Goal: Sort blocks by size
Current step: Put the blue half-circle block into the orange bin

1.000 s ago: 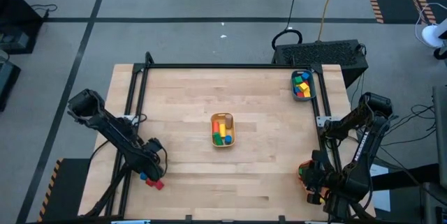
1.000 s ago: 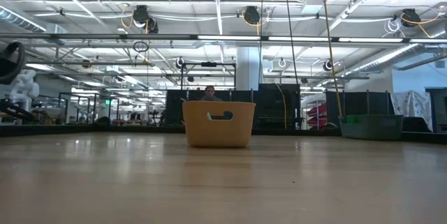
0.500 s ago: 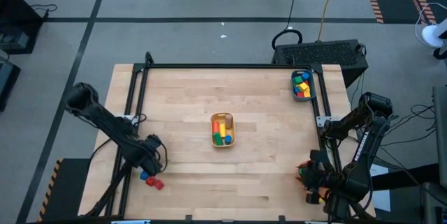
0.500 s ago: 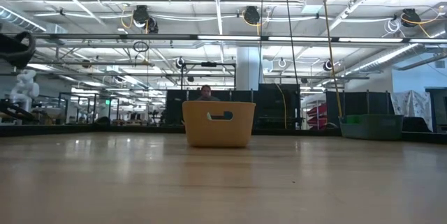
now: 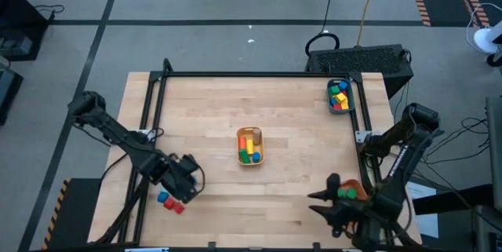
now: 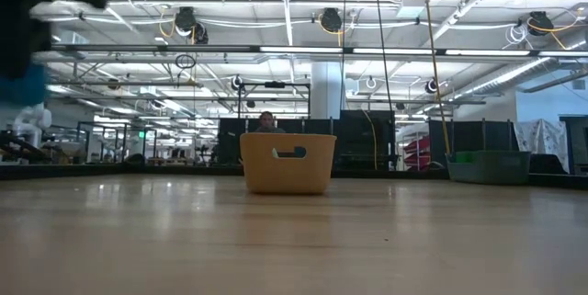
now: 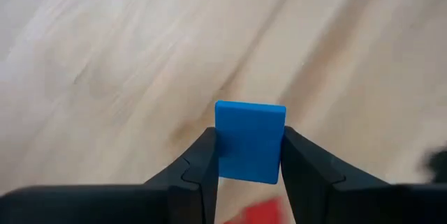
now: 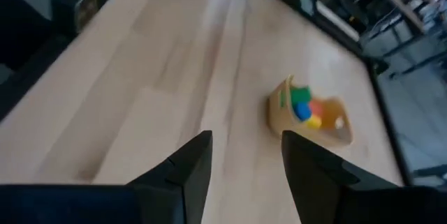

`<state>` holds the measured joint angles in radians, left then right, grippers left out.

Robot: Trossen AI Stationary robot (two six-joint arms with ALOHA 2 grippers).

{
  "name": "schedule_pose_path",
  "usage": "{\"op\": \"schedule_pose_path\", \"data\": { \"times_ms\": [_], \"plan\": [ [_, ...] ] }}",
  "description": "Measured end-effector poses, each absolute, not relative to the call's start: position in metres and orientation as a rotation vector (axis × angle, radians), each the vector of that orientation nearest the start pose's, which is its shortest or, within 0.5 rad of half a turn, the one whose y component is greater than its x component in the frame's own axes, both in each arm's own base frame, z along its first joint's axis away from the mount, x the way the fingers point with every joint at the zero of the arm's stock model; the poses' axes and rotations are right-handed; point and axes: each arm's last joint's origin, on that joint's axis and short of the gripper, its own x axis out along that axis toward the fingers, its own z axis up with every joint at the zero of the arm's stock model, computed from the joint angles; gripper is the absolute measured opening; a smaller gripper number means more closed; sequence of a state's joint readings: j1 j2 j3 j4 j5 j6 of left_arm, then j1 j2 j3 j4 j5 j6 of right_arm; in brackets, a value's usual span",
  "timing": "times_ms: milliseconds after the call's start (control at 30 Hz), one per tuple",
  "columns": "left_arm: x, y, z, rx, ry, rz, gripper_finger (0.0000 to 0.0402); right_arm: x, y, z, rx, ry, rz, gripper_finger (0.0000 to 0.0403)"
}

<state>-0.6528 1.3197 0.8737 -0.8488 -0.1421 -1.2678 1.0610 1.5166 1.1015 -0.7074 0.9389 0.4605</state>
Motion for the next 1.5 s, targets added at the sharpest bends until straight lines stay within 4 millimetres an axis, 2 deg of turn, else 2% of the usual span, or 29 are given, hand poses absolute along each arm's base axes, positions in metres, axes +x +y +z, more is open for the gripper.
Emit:
{"op": "schedule_pose_path", "data": {
  "times_ms": [133, 333, 667, 1067, 1267, 1500],
  "plan": [
    [0.200, -0.133, 0.225, -0.602, 1.123, 0.291, 0.0122, 0.182, 0.237, 0.251, -0.560, 0.576, -0.030, 0.0157],
    [0.216, -0.123, 0.227, -0.601, 1.054, 0.250, 0.0122, 0.205, 0.223, 0.250, -0.606, 0.636, 0.014, 0.0157],
    [0.261, -0.119, 0.211, -0.565, 0.950, 0.086, 0.0122, 0.248, 0.206, 0.244, -0.639, 0.663, 0.115, 0.0157],
    [0.296, -0.114, 0.192, -0.523, 0.866, -0.047, 0.0122, 0.299, 0.196, 0.212, -0.704, 0.638, 0.217, 0.0157],
    [0.307, -0.114, 0.180, -0.521, 0.852, -0.090, 0.0122, 0.325, 0.188, 0.201, -0.733, 0.558, 0.191, 0.0157],
    [0.326, -0.122, 0.181, -0.469, 0.821, -0.166, 0.0122, 0.347, 0.173, 0.183, -0.712, 0.549, 0.249, 0.0157]
  ]
}}
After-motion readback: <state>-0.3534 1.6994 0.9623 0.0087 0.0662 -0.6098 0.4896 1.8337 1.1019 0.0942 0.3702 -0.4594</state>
